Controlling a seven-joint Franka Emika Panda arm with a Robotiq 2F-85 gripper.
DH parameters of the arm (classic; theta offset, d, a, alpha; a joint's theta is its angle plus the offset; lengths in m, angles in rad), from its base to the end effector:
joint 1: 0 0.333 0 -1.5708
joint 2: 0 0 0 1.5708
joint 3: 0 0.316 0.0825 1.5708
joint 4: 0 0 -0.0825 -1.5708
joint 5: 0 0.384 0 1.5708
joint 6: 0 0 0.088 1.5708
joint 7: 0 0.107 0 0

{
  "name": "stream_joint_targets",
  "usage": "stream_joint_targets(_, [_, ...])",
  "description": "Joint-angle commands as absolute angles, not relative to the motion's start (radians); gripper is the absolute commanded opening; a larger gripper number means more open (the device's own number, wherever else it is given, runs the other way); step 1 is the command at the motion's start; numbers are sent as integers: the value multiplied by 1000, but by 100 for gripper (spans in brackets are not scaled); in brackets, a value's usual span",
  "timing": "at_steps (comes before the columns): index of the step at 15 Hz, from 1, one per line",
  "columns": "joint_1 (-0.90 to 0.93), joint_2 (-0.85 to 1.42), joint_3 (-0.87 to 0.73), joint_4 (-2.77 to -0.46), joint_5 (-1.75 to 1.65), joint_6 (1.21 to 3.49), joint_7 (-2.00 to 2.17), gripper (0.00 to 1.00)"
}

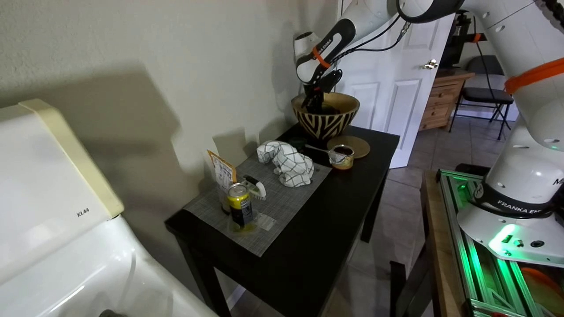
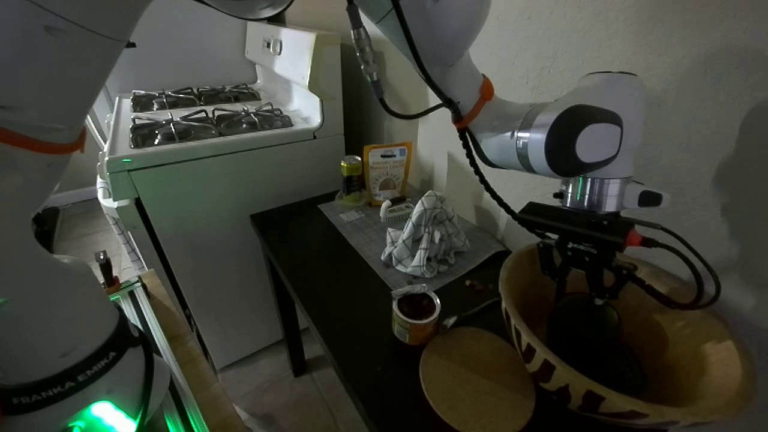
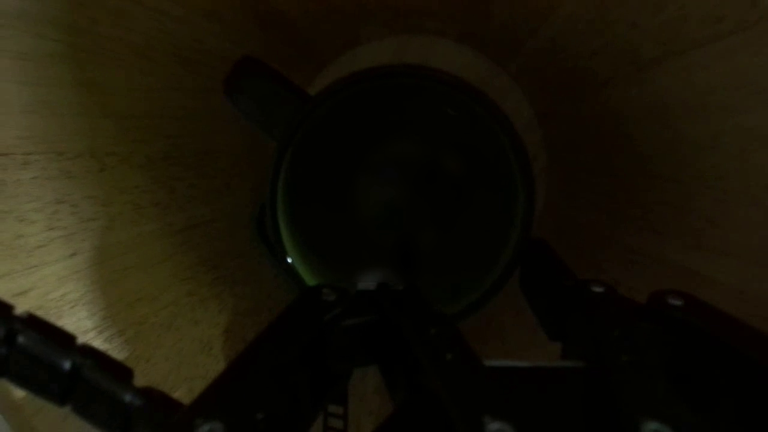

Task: Put the mug on the table

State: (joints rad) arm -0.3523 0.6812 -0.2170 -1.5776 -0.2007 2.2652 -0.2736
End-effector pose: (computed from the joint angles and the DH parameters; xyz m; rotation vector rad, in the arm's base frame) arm 0.6004 -0.3644 0.2500 2.8608 -0.1706 -0.1503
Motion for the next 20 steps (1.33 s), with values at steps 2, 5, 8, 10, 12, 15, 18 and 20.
stream_joint_targets(2, [-316,687,-249,-1604,-266,2295,-216,21])
stream_joint_targets(5, [-293,670,-277,-1607,-294,2245,-172,0])
stream_joint_targets(8, [-278,672,-311,-1595,-326,2211,-120,0])
stream_joint_targets(10, [-282,670,-318,-1587,-328,2186,-106,2])
stream_joint_targets(12, [-293,650,-306,-1583,-310,2164,-123,2])
stream_joint_targets(15, [-317,610,-277,-1580,-276,2127,-176,2])
stream_joint_targets(18, [-340,570,-237,-1568,-226,2064,-257,2])
stream_joint_targets(20, [-349,544,-208,-1567,-184,2020,-308,2])
